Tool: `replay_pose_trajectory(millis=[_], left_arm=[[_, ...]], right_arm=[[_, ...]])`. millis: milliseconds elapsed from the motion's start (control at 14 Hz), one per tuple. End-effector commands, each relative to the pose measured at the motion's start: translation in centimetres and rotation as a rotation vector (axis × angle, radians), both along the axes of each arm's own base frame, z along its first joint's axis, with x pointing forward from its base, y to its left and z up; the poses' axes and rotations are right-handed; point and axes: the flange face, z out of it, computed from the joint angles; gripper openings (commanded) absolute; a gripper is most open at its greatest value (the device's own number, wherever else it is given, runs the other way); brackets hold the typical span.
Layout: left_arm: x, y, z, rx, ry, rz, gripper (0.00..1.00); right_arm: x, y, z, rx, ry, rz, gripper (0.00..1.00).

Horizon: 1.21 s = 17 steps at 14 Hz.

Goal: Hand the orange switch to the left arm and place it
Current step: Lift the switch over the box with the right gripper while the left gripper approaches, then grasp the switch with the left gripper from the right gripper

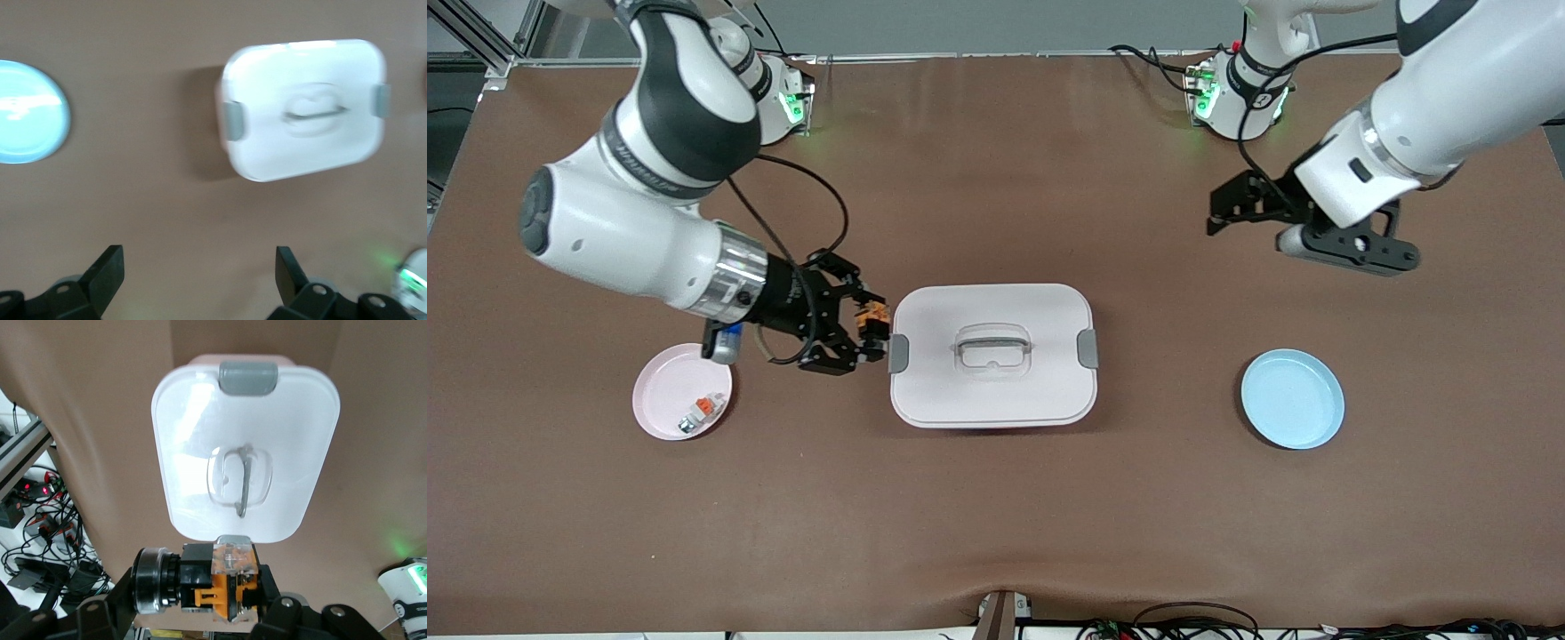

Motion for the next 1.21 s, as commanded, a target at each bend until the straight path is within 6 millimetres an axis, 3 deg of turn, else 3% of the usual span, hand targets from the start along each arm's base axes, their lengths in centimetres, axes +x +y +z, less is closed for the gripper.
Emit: replay_pose_trajectory(millis=[0,286,429,643,1000,1143], left_arm=[[0.8,-2.9,0.2,-0.116,0.045,-0.027,1.00],[1.2,-5.0,-0.6,-0.192,0.073,0.001,1.00],[1.2,-8.7,-0.5,-0.238,0.072,0.065,1.00],[3.1,-12.7,-0.5,-0.314,-0.006,0.112,1.00],[6.4,-17.2,-2.0,-0.513,-0.080,0.337,1.00],[7.1,-18.6,-3.3,-0.536,-0.094,0.352,1.00]], right_arm=[[0.4,1.7,0.9,0.032,-0.006,-0.027,0.00],[0.4,2.7,1.4,0.063,0.006,-0.036,0.00],[0.3,3.0,1.5,0.102,0.025,-0.041,0.00],[0.2,3.3,2.2,0.116,0.022,-0.037,0.00],[-0.1,3.9,2.3,0.124,0.020,-0.032,0.00],[-0.1,4.2,2.1,0.123,0.024,-0.030,0.00]])
